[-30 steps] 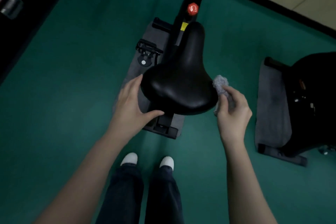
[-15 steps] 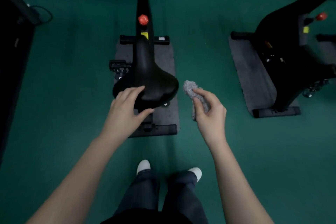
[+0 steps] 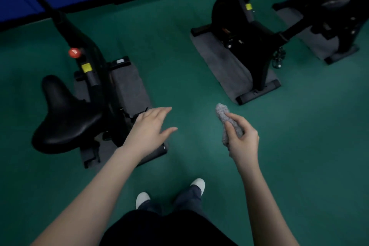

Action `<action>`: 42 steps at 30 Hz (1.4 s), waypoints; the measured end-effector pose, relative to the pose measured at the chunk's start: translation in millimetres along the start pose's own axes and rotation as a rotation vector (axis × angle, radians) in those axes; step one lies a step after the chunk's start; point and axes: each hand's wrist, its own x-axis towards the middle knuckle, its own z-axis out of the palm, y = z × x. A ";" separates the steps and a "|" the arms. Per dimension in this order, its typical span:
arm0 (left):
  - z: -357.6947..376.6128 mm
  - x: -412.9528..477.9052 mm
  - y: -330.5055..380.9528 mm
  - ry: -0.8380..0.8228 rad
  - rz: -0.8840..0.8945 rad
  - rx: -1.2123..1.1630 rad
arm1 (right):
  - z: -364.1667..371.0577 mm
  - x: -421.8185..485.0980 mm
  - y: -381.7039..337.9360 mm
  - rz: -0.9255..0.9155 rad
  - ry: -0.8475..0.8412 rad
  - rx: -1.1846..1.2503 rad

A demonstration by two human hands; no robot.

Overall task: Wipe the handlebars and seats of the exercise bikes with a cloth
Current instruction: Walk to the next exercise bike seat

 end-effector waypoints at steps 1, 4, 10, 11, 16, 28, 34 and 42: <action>4.0 11.4 16.3 -0.016 0.028 0.019 | -17.6 4.3 4.7 0.021 0.036 0.025; 17.5 40.9 62.8 -0.069 0.100 0.084 | -65.2 14.5 17.2 0.065 0.125 0.068; 45.6 80.6 145.5 -0.134 0.219 0.197 | -143.9 29.3 33.8 0.096 0.277 0.147; 49.5 86.8 157.6 -0.146 0.242 0.223 | -154.5 31.8 35.6 0.091 0.302 0.153; 63.4 123.3 207.2 -0.196 0.329 0.286 | -193.6 48.5 44.5 0.073 0.412 0.143; 104.3 264.0 286.0 -0.301 0.410 0.275 | -256.4 175.8 64.1 0.082 0.448 -0.042; 101.7 362.6 318.7 -0.298 0.376 0.266 | -281.4 267.9 55.7 0.071 0.398 -0.115; 104.8 445.7 367.9 -0.293 0.345 0.276 | -326.0 341.0 65.6 0.109 0.451 -0.056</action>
